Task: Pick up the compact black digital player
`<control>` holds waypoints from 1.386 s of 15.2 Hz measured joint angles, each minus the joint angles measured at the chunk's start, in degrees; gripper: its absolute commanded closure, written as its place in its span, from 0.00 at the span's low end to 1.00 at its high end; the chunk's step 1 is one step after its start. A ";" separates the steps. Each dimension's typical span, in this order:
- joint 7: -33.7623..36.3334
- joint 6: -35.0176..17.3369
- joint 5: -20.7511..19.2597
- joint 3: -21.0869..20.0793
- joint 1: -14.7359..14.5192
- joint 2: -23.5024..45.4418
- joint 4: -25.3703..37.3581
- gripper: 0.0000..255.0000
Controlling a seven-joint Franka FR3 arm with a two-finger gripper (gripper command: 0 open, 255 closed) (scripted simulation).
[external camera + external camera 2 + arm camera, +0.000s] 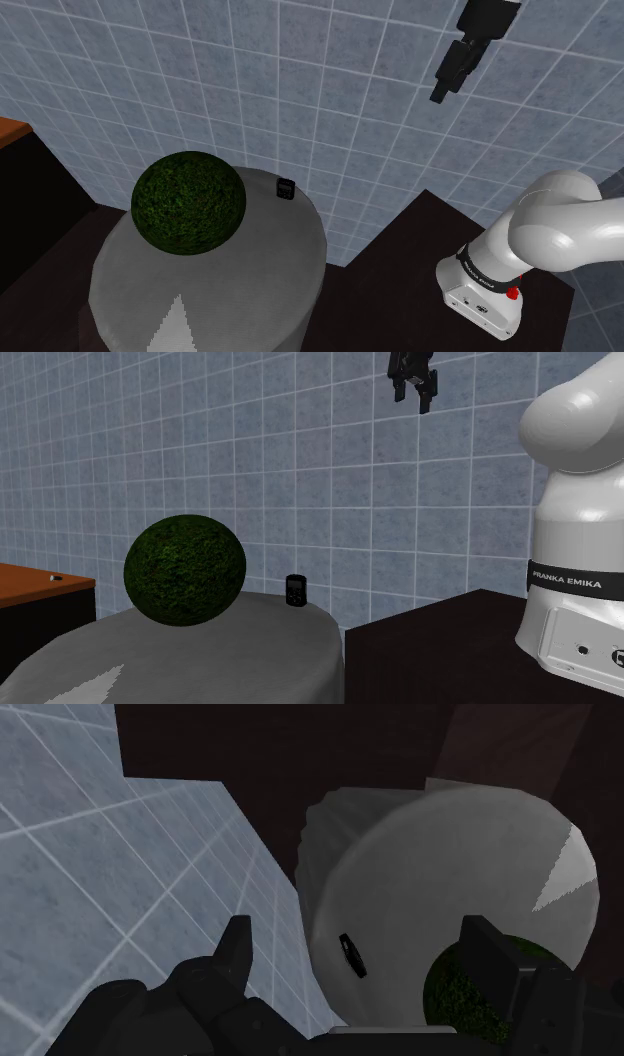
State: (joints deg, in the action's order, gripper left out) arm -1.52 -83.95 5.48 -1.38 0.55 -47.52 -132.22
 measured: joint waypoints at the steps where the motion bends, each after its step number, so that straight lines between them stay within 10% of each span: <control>1: 0.00 0.00 0.00 0.00 0.00 0.00 0.00 0.00; 21: -3.27 -36.77 0.12 -5.32 -2.55 28.72 -7.93 0.00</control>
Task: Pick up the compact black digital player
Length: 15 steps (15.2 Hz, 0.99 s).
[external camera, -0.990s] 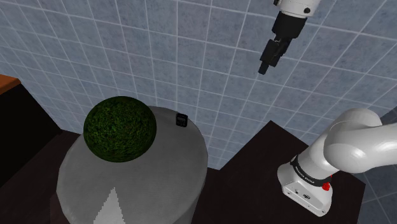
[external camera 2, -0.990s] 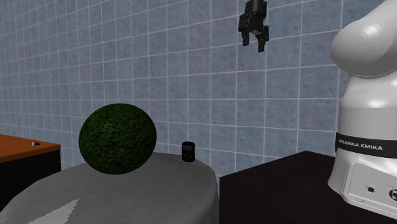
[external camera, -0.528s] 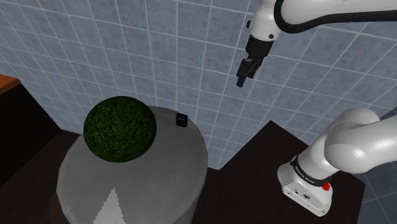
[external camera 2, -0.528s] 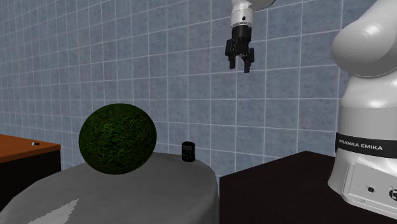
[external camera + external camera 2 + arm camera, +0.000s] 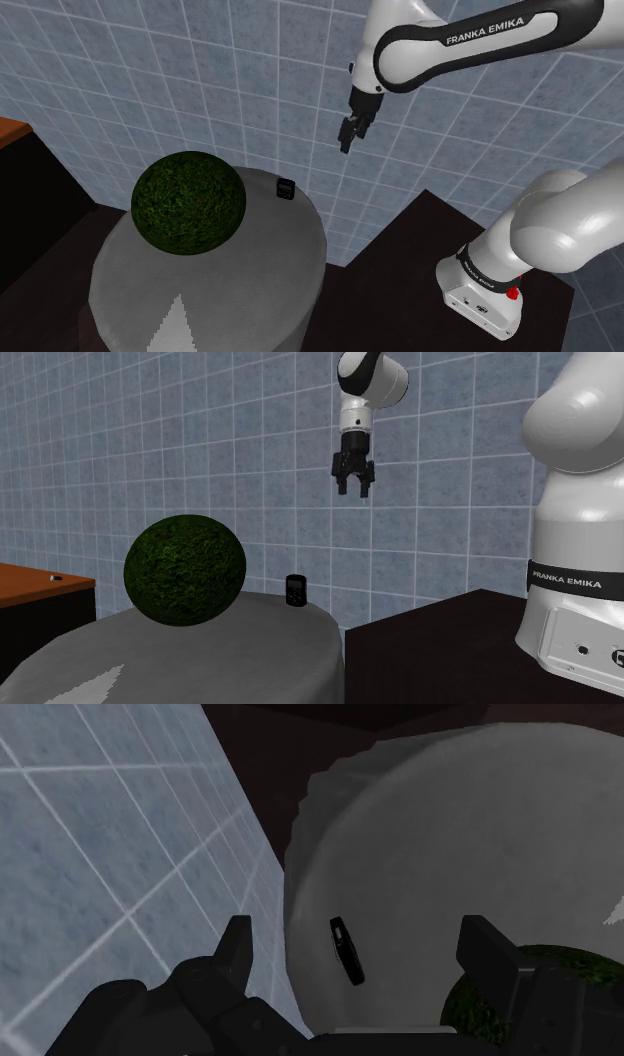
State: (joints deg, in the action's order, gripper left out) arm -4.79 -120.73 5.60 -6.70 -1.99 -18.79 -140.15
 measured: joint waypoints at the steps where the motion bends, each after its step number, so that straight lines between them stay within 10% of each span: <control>1: -0.13 -1.97 -0.18 -0.23 -0.07 1.92 -0.08 0.00; 15: 1.98 -19.72 -7.15 -2.03 -1.99 33.61 13.70 0.00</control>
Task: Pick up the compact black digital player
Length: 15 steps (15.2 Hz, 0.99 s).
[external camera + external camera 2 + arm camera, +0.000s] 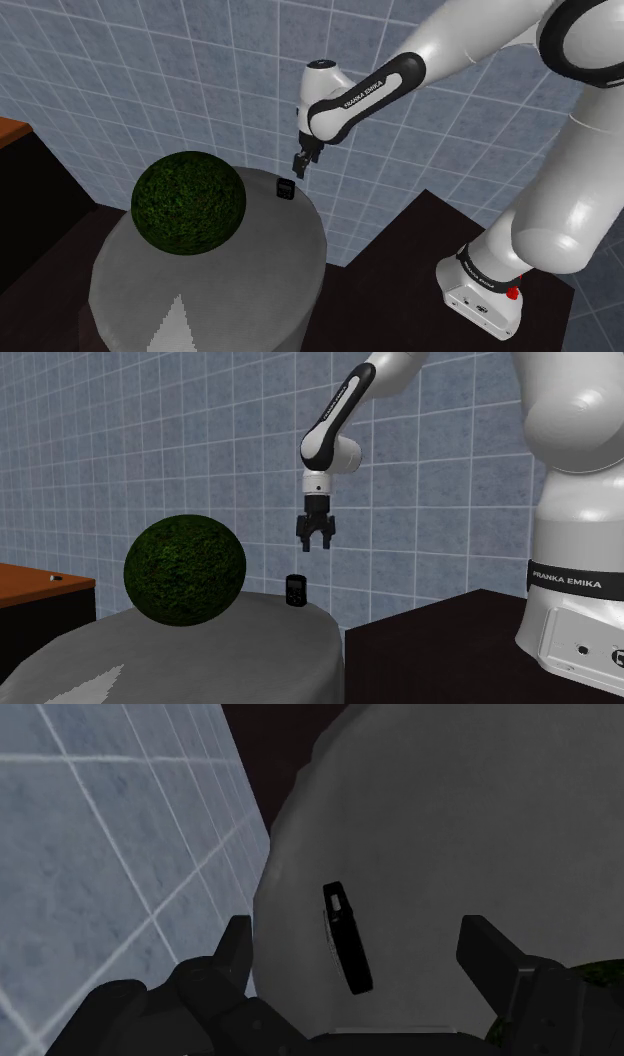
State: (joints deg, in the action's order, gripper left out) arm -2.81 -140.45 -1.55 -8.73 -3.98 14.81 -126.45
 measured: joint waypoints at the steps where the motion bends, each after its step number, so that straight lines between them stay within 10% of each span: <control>1: 0.15 -0.88 -0.69 0.17 -0.26 2.53 1.64 0.00; 15: 1.83 -7.72 -4.91 1.89 -3.28 20.68 12.71 0.00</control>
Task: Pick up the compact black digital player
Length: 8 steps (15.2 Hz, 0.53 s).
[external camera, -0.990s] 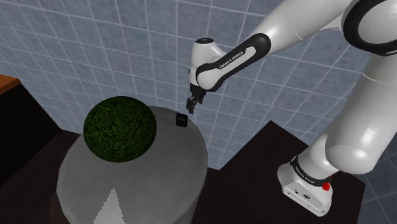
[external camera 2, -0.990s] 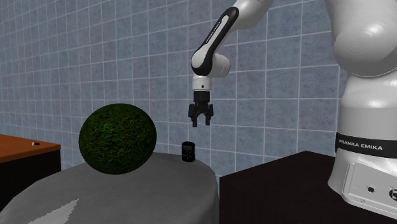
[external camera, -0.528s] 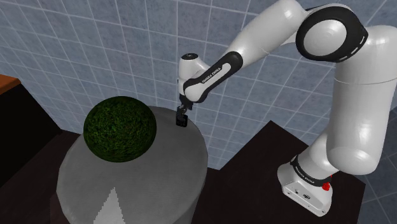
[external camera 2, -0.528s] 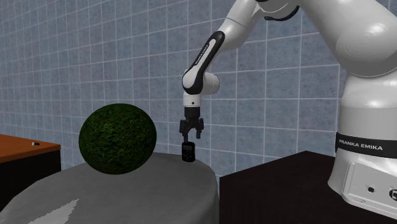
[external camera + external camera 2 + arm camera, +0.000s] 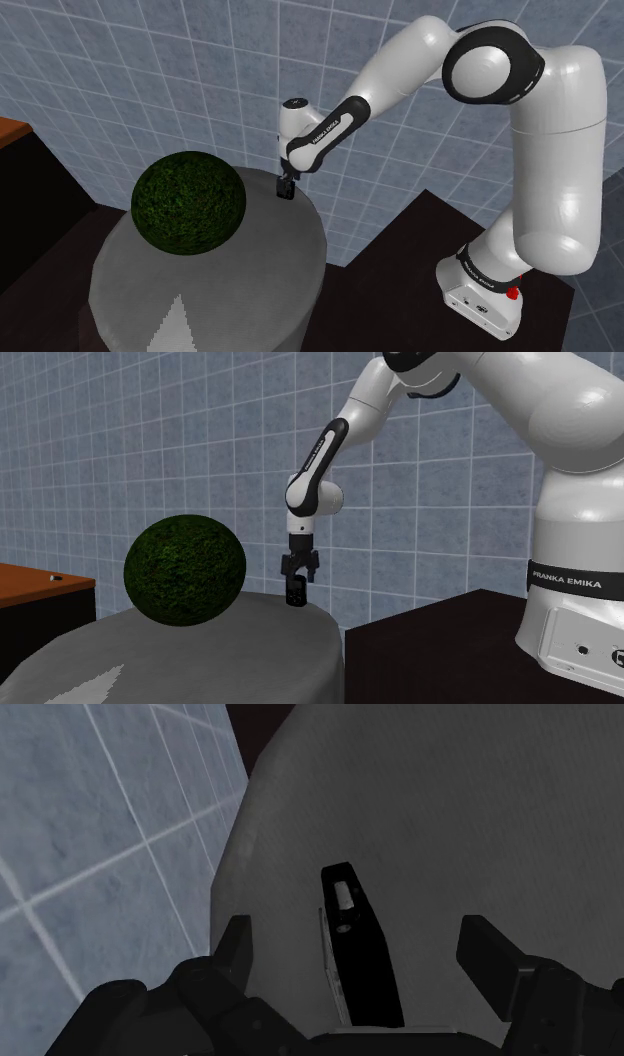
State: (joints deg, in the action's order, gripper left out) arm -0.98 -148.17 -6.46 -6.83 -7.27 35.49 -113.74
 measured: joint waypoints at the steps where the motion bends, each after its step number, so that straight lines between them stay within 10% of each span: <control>1: 0.00 -0.11 -0.03 0.03 -0.02 0.27 0.17 1.00; 8: 0.02 -0.27 -0.07 0.08 -0.05 0.54 0.38 1.00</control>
State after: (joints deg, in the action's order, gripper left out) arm -0.96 -148.44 -6.53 -6.76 -7.32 36.03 -113.36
